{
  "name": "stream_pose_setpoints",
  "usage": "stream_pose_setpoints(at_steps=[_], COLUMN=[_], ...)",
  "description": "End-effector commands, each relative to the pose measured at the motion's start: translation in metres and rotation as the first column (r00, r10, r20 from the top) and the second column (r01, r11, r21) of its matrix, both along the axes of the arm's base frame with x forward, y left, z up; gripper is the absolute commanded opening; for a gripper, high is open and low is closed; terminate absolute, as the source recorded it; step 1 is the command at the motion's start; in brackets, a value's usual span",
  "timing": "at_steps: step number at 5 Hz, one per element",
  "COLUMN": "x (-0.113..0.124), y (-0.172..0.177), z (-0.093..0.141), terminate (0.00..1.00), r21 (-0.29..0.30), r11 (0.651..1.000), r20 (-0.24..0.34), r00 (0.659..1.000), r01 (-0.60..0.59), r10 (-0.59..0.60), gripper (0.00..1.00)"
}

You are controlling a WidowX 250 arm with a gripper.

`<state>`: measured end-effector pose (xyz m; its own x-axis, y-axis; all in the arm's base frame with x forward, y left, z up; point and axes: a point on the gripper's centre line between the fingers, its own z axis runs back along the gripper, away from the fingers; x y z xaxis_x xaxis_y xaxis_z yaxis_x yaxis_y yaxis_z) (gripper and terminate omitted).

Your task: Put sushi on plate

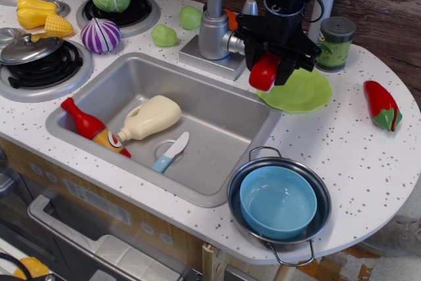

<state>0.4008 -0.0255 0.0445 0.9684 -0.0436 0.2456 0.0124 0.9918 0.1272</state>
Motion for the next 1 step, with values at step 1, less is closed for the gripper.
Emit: stream_pose_setpoints(at_steps=[1], x=[0.0215], y=[-0.0206], z=[0.0067], terminate=[1.00], r21=[-0.046], r11=[0.998], r20=[0.071], r00=[0.997], r01=[0.039], r10=[-0.035], gripper=[0.00])
